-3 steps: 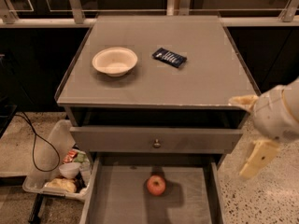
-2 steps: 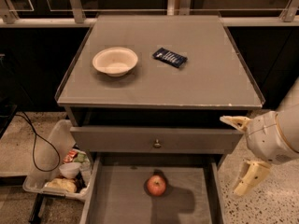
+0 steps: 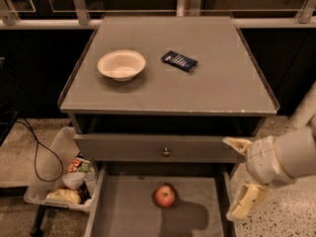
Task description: Pick apple from middle drawer and place on counter
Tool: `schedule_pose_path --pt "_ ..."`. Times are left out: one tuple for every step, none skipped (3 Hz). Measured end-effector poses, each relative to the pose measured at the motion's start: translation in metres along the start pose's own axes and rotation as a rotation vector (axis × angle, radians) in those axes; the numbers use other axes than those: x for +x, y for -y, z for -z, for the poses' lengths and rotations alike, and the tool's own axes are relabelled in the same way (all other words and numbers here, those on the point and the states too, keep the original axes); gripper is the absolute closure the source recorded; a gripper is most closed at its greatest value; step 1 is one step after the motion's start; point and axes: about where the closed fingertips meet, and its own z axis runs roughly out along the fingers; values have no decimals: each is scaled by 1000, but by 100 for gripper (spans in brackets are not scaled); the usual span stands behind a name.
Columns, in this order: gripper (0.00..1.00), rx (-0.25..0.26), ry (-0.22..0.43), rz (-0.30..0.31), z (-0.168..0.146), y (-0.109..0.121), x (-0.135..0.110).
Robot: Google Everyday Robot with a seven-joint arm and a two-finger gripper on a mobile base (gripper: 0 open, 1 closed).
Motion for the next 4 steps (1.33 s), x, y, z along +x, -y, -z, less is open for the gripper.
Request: schedule_pose_path --pt "0 20 45 -17 -43 5 13" --pt "0 64 99 -36 -77 16 28" --pt "0 88 102 -94 -112 28 51" --pt "0 85 103 -93 -112 28 51"
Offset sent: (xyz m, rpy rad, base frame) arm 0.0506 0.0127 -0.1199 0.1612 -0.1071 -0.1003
